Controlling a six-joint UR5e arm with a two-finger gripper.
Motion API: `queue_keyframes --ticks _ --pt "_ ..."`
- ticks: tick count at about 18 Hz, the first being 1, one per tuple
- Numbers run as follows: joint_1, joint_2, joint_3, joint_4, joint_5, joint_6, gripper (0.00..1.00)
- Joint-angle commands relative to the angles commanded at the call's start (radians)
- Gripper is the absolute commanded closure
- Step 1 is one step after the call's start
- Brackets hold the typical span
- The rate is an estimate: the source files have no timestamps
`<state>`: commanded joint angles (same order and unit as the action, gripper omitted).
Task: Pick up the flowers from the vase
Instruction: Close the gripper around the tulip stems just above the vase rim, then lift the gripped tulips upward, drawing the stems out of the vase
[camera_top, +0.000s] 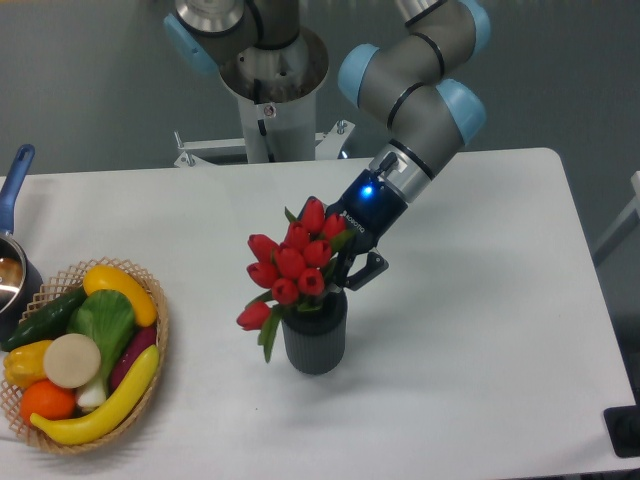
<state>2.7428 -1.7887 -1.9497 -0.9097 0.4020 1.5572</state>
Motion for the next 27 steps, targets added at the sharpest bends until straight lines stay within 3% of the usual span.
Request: queue_keyframes --ticks 5,8,16,27 --pt "0.003 0.006 0.018 0.0 -0.005 -0.039 0.49" --pt "0.006 0.008 0.029 0.0 -0.012 -0.081 0.57" --pt "0.017 0.031 0.106 0.0 -0.071 -0.227 0.56" --pt "0.071 0.061 0.156 0.0 -0.179 -0.405 0.56"
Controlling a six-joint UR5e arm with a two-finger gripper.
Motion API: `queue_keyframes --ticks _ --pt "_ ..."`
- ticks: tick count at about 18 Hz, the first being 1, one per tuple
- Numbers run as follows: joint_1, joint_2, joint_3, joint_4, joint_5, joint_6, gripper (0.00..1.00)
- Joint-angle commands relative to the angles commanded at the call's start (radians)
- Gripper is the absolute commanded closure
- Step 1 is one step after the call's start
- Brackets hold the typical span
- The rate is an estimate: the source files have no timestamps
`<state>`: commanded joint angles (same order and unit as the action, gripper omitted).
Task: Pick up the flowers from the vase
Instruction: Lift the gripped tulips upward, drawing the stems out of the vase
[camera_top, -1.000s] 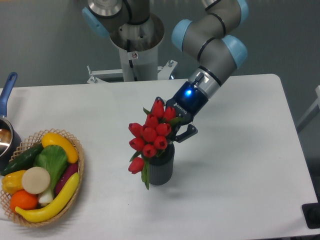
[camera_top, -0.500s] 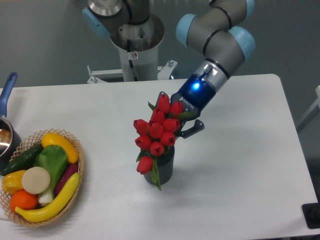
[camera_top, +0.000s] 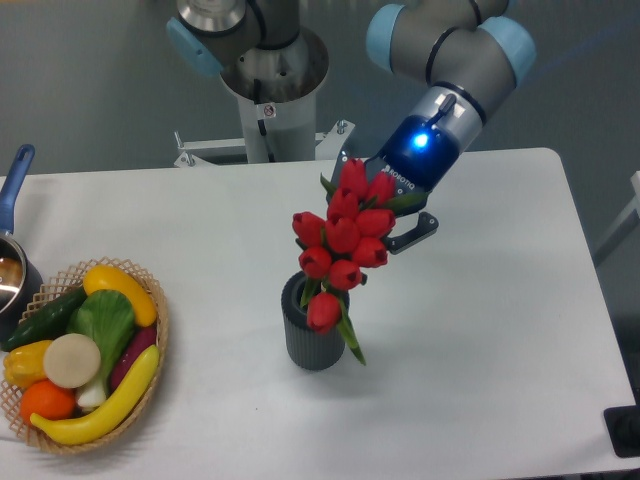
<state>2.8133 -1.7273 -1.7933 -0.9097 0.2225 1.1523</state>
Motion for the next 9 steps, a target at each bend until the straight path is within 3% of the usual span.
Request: queue_keyframes --ticks 9 --pt "0.018 0.0 0.048 0.0 -0.041 -0.169 0.56"
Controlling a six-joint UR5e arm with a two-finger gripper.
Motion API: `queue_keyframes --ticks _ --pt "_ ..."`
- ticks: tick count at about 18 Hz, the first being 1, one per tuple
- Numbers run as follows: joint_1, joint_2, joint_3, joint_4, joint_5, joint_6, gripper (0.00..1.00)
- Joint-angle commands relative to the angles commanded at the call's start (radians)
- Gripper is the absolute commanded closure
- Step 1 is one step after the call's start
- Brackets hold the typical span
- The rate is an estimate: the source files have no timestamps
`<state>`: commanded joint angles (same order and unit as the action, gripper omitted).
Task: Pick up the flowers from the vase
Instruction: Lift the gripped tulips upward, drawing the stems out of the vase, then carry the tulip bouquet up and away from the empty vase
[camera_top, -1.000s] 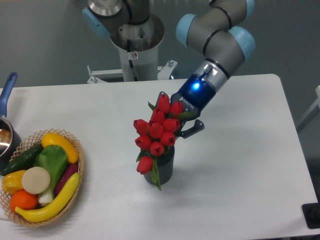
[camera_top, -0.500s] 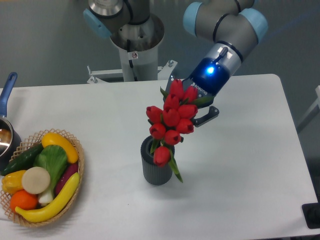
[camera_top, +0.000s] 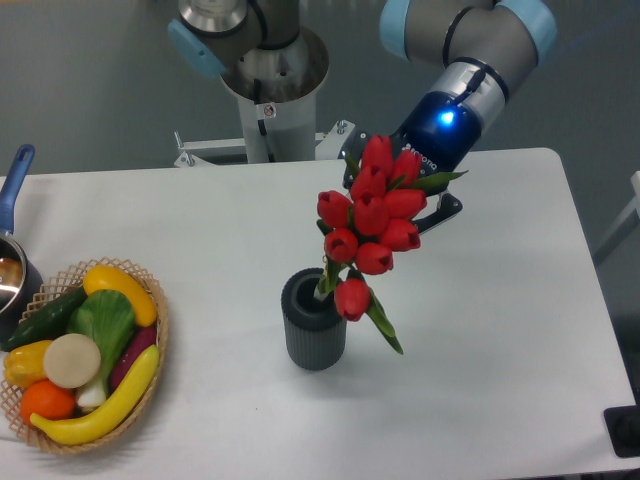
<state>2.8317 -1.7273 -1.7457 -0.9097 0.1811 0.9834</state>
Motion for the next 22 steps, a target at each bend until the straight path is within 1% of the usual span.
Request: queue_keyframes --ticks 4,6,8,12,14,16,20,22 --pt "0.011 -0.003 0.043 -0.002 -0.009 -0.075 0.56" --pt "0.02 -0.005 0.058 -0.002 -0.009 -0.078 0.56" --pt "0.054 -0.011 0.083 0.0 -0.008 -0.069 0.56" --pt "0.087 -0.061 0.166 -0.002 -0.006 -0.077 0.56" --pt "0.12 -0.075 0.181 0.0 -0.006 -0.068 0.56" --pt "0.153 -0.103 0.201 0.0 -0.006 -0.063 0.56" --pt "0.164 -0.147 0.244 0.0 -0.005 -0.058 0.55" --pt "0.167 -0.152 0.25 0.0 -0.003 -0.054 0.55"
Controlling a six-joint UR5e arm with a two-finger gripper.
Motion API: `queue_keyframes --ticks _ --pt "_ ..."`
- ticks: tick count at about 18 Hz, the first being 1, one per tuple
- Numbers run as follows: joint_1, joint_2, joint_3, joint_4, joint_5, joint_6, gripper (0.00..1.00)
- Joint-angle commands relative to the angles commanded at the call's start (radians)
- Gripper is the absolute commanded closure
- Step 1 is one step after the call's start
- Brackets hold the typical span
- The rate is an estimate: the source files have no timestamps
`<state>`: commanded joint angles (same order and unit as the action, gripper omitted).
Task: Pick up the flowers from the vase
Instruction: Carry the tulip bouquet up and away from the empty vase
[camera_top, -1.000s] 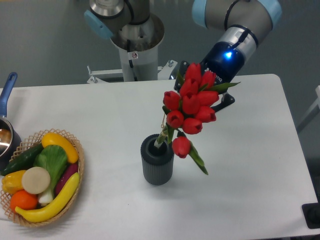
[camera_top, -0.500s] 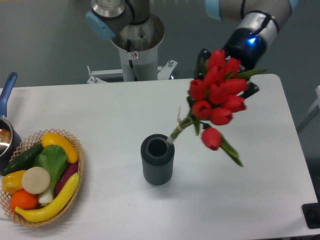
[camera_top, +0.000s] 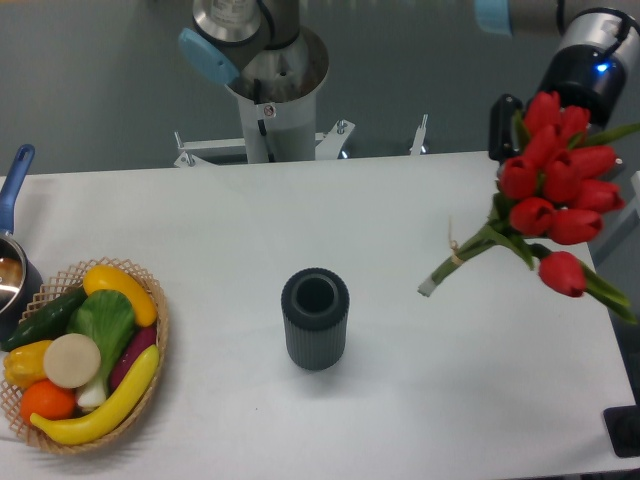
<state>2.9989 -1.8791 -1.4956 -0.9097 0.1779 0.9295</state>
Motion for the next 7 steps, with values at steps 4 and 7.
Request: queue_keyframes --ticks 4,7 --pt "0.011 -0.003 -0.002 0.0 0.0 0.005 0.55" --pt "0.011 -0.002 -0.009 0.002 0.0 0.006 0.55"
